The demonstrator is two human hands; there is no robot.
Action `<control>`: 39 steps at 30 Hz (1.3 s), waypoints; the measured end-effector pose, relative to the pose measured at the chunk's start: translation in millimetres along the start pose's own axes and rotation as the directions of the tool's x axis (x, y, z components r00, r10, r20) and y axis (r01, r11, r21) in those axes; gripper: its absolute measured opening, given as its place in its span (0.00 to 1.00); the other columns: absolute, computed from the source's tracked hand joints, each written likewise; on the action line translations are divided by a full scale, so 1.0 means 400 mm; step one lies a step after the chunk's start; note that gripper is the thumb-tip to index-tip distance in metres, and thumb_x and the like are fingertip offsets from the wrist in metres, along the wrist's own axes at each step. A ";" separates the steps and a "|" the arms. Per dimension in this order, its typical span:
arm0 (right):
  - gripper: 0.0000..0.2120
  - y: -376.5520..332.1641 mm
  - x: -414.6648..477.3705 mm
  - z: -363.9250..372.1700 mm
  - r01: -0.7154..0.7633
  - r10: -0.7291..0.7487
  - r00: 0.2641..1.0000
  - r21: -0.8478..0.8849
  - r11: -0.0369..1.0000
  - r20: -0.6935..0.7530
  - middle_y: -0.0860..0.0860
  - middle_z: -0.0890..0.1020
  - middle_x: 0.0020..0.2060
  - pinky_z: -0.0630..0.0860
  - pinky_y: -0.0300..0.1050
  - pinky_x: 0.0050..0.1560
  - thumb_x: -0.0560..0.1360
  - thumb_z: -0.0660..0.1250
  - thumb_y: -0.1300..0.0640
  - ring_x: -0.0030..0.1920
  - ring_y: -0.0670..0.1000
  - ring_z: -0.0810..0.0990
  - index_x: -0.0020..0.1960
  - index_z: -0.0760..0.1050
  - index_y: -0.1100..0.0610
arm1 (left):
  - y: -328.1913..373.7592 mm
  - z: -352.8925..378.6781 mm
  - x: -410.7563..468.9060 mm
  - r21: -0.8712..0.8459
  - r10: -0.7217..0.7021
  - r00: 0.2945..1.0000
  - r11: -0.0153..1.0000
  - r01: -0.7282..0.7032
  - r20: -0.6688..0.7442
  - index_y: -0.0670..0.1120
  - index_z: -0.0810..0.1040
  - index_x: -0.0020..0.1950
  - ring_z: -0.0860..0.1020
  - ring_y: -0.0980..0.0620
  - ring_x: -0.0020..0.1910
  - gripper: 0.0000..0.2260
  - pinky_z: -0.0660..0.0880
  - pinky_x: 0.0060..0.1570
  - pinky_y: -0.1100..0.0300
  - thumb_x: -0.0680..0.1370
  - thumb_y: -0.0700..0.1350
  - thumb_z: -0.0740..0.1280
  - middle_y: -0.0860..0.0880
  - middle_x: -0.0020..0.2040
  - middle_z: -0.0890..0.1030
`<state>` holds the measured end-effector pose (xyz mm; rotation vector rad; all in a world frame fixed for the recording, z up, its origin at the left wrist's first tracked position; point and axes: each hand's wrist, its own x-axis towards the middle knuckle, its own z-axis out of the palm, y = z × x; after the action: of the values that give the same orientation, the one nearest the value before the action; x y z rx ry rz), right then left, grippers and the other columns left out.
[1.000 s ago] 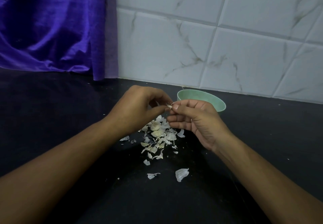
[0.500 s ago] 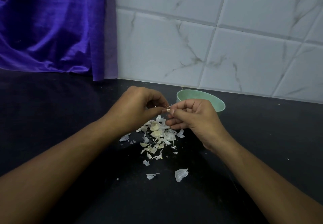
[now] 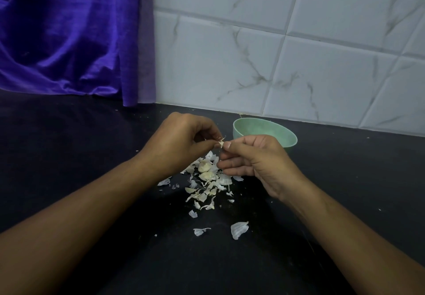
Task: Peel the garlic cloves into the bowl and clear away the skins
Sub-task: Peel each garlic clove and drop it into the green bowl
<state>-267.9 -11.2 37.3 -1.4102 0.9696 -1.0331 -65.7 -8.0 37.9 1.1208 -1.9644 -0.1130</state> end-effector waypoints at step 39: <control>0.07 -0.006 -0.002 -0.002 0.075 -0.075 0.997 -0.003 0.997 0.036 0.55 0.82 0.34 0.84 0.45 0.36 0.80 0.66 0.67 0.32 0.52 0.84 0.46 0.82 0.65 | 0.007 0.013 -0.008 -0.190 -0.035 0.999 0.981 0.038 0.022 0.52 0.88 0.53 0.85 0.59 0.42 0.06 0.82 0.45 0.57 0.76 0.45 0.78 0.57 0.41 0.87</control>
<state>-269.0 -10.7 39.7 -1.4739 0.8993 -1.0575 -70.5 -5.5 33.9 1.0337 -1.9054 -0.3254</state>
